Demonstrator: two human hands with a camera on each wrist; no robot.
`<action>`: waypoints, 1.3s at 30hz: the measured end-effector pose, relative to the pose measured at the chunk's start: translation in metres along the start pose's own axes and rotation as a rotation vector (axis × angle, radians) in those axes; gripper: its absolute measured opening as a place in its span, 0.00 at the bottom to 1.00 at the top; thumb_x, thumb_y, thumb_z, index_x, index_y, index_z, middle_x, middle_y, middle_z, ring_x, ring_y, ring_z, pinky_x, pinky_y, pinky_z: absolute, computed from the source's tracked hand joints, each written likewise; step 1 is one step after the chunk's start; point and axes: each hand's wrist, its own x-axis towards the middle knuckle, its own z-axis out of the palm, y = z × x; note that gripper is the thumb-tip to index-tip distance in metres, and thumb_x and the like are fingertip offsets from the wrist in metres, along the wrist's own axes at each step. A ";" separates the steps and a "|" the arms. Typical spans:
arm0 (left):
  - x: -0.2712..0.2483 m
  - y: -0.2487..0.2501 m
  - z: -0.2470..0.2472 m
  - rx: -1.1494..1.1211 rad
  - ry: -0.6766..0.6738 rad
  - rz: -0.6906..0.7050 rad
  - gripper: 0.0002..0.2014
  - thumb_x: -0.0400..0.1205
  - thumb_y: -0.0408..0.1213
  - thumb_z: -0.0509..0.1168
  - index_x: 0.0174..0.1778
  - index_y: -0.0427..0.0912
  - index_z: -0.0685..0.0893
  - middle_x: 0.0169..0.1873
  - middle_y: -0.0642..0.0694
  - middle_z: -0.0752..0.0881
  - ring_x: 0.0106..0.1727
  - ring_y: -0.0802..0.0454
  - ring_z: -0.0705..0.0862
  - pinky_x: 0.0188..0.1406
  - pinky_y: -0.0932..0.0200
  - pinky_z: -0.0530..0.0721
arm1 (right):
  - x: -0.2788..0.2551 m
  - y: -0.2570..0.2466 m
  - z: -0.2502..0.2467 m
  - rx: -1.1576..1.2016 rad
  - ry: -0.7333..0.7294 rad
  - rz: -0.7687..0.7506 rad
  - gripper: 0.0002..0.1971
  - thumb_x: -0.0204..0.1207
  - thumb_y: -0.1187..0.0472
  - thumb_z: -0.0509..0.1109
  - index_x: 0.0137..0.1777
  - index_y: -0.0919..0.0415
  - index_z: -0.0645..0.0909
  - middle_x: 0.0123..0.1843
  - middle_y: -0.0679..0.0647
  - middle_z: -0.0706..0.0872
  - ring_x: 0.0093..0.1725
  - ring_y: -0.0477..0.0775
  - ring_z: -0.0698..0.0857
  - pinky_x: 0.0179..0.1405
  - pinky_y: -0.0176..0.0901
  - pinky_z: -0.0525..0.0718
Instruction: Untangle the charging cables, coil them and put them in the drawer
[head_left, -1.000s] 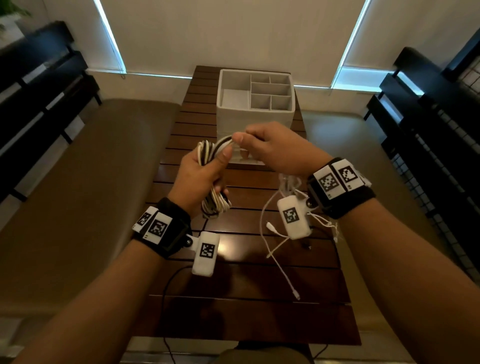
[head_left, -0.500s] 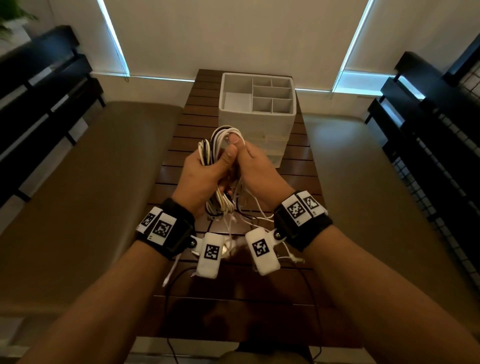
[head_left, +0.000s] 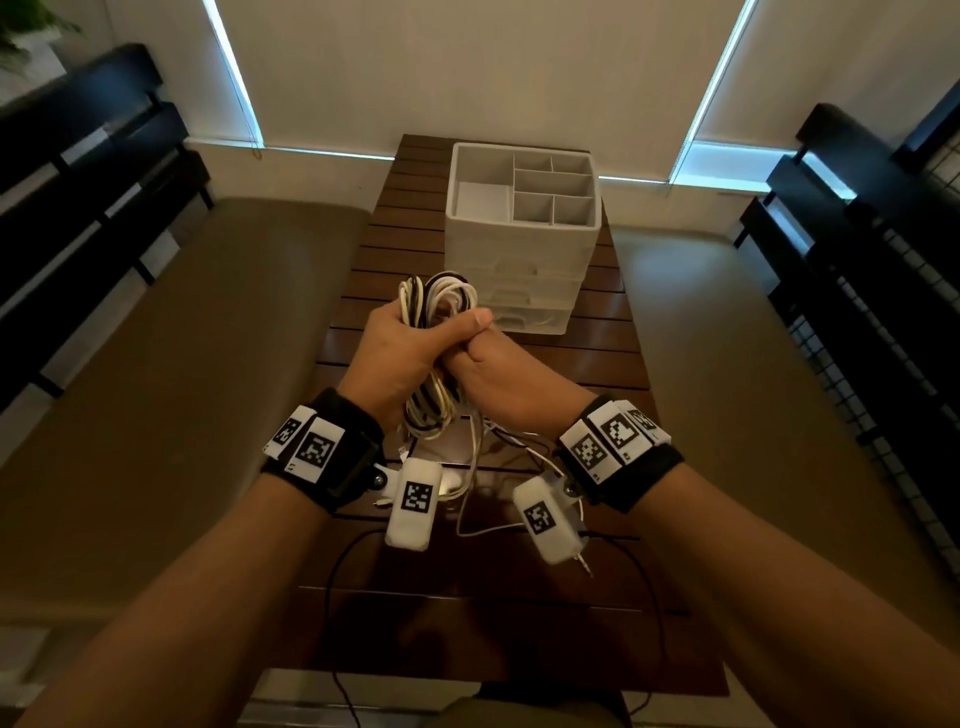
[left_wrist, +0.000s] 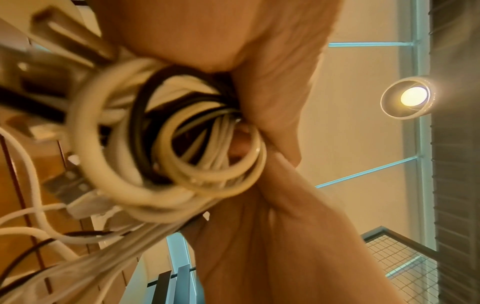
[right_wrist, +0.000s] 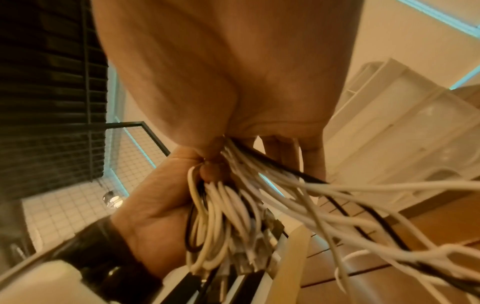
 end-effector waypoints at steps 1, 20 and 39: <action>-0.001 -0.001 -0.002 0.006 -0.026 -0.015 0.19 0.74 0.41 0.82 0.56 0.33 0.91 0.48 0.36 0.95 0.53 0.41 0.95 0.50 0.53 0.92 | 0.000 0.004 0.000 -0.061 -0.012 0.001 0.14 0.87 0.67 0.59 0.64 0.66 0.85 0.56 0.60 0.89 0.56 0.49 0.89 0.58 0.43 0.90; -0.001 0.000 0.006 -0.015 -0.068 -0.027 0.06 0.86 0.26 0.70 0.44 0.37 0.83 0.34 0.36 0.84 0.34 0.44 0.89 0.42 0.46 0.90 | 0.019 -0.021 -0.047 0.185 0.396 0.120 0.23 0.91 0.46 0.61 0.58 0.68 0.85 0.55 0.61 0.93 0.57 0.60 0.91 0.65 0.61 0.88; 0.012 -0.018 0.045 0.497 -0.057 0.081 0.16 0.83 0.19 0.68 0.32 0.40 0.79 0.22 0.52 0.84 0.24 0.62 0.83 0.28 0.56 0.77 | 0.033 -0.038 -0.022 0.232 0.476 0.071 0.33 0.90 0.43 0.64 0.40 0.78 0.83 0.21 0.60 0.79 0.16 0.54 0.75 0.20 0.39 0.77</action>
